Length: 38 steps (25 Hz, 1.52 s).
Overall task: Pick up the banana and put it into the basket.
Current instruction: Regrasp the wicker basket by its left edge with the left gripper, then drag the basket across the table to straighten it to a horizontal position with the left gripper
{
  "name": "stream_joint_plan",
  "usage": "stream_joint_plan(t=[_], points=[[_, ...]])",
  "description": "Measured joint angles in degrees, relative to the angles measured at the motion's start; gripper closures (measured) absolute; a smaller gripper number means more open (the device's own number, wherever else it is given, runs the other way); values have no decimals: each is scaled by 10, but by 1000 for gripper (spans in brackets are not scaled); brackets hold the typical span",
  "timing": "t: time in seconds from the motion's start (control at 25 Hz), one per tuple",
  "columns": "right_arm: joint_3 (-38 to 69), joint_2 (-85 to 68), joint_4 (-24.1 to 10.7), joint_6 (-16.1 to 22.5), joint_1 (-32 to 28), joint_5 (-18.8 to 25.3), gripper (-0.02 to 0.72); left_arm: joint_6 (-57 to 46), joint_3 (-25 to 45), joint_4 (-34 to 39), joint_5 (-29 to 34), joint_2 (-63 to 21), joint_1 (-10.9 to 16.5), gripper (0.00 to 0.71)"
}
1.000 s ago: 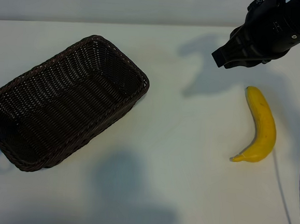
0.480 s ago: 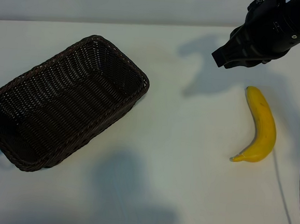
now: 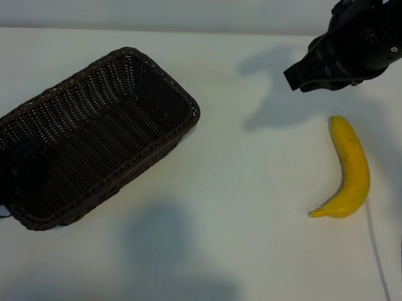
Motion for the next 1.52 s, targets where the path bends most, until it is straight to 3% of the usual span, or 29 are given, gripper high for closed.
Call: stream_joint_plan(t=[0.08, 0.44, 0.88, 1.08, 1.4, 1.52], points=[[0, 0, 0, 0, 0, 0, 461, -8, -1, 0, -17, 19, 0, 292], [0, 0, 0, 0, 0, 0, 461, -11, -1, 8, -76, 28, 1, 307], [0, 0, 0, 0, 0, 0, 461, -83, -42, 140, -65, 27, 1, 308], [0, 0, 0, 0, 0, 0, 461, -213, -63, 282, -94, 27, 1, 311], [0, 0, 0, 0, 0, 0, 461, -574, -156, 695, -193, 71, 1, 330], [0, 0, 0, 0, 0, 0, 461, -594, -196, 737, -221, 89, 1, 330]])
